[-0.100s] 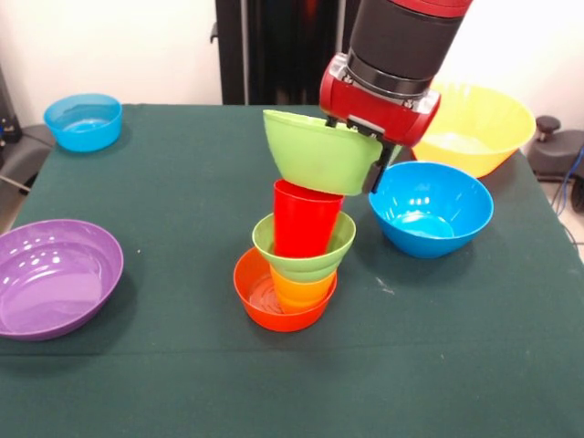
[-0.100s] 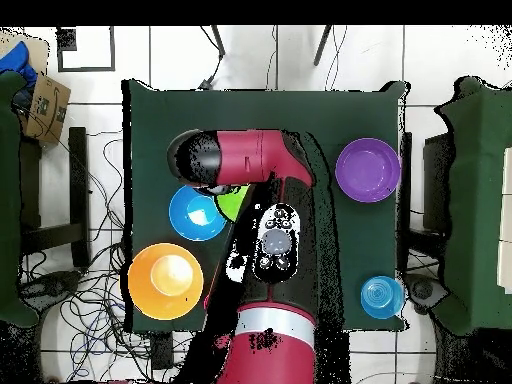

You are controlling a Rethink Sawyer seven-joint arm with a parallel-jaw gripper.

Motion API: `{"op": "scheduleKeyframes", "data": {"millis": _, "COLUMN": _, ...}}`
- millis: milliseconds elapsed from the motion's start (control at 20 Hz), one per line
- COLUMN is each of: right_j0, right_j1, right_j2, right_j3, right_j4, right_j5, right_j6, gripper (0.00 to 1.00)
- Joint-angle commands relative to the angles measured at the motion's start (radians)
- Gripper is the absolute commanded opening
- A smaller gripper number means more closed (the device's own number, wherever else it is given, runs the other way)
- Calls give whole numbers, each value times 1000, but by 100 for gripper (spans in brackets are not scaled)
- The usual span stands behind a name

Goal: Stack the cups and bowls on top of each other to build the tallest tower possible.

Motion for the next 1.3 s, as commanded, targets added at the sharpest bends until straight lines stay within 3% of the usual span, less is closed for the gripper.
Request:
{"op": "scheduleKeyframes", "data": {"millis": 50, "right_j0": -5, "right_j1": 38, "right_j2": 108, "right_j3": 44, "right_j4": -2, "right_j5": -10, "right_j6": -15, "gripper": 0}}
{"op": "scheduleKeyframes", "data": {"millis": 1300, "right_j0": -5, "right_j1": 41, "right_j2": 102, "right_j3": 25, "right_j4": -6, "right_j5": 23, "right_j6": -17, "gripper": 0}}
